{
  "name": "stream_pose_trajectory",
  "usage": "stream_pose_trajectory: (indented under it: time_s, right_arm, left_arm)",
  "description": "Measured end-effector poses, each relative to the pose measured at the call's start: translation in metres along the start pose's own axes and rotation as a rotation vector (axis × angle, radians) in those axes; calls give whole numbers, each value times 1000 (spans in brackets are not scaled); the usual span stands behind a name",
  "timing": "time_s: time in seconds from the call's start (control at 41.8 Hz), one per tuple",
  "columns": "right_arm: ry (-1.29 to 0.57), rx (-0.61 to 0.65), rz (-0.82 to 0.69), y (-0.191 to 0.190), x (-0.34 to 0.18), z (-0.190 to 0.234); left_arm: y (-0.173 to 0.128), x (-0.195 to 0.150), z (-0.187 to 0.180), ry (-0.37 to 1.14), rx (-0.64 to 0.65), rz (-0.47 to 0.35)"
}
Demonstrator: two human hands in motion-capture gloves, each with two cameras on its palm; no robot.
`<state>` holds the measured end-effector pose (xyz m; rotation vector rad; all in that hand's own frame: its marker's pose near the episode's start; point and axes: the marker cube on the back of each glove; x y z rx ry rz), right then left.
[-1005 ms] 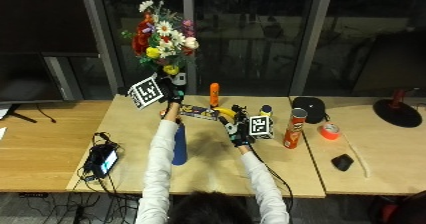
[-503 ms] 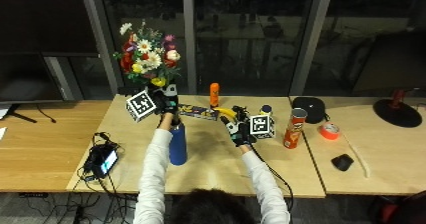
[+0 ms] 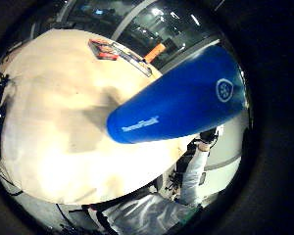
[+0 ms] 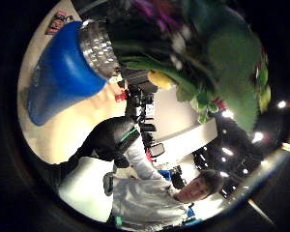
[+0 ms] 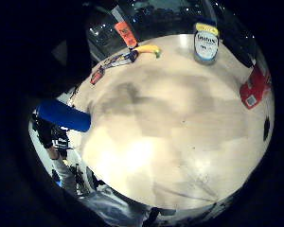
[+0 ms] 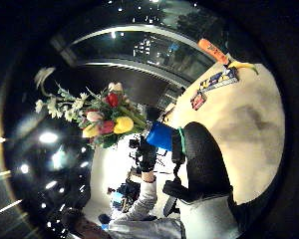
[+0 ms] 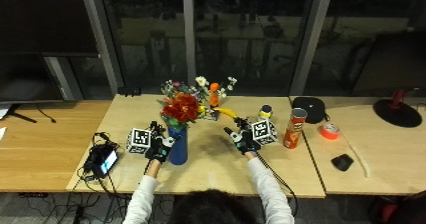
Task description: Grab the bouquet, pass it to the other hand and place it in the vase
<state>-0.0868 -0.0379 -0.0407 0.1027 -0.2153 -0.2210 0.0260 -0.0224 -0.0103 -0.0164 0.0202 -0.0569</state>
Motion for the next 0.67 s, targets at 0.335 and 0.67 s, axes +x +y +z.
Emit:
stream_pose_trajectory:
  time_s: [0.335, 0.67]
  right_arm:
    - [127, -43, 151, 35, 26, -13]
    - [287, -74, 262, 54, 83, 7]
  left_arm:
    - [16, -13, 18, -45, 2, 36]
    - [13, -43, 19, -24, 9, 44]
